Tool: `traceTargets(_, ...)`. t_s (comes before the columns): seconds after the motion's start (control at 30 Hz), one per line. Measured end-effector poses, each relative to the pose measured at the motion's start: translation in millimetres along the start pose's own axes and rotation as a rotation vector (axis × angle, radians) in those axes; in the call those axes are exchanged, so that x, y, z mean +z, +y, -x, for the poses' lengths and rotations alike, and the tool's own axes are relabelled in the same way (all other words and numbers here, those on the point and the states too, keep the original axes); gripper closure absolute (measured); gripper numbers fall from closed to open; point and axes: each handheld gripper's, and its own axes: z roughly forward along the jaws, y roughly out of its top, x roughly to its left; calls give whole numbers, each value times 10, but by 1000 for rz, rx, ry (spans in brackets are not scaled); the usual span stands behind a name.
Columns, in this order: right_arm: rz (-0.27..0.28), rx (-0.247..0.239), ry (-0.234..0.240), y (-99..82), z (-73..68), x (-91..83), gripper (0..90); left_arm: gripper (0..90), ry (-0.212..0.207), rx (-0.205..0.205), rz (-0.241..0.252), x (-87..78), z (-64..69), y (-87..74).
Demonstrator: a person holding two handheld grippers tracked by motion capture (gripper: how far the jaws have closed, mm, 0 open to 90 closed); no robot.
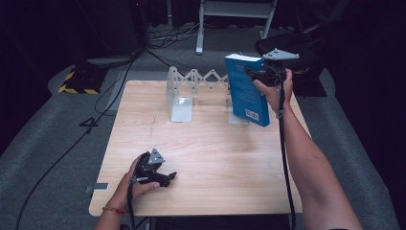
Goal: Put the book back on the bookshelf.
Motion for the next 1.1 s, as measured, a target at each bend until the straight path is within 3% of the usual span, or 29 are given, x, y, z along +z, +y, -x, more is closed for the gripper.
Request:
traceTargets(0.23, 33, 18, -65, -78, -61, 113, 617, 112, -6, 4, -3, -2, 0, 1)
traceTargets(0.33, 62, 5, -62, -187, -98, 106, 616, 111, -5, 9, -3, -3, -1, 2)
traceTargets(0.47, 83, 23, -50, -280, -88, 78, 615, 112, -6, 11, -3, -3, -1, 2)
traceTargets(0.77, 124, 20, -28, -512, -57, -177, 610, 112, -3, 16, -2, -2, -3, 3)
traceTargets(0.97, 99, 33, -25, -649, -41, -360, 605, 112, -3, 16, -2, -2, -3, 2)
traceTargets(1.1, 63, 22, 1, -738, -32, -482, 602, 112, -2, 16, -2, -2, -4, 3)
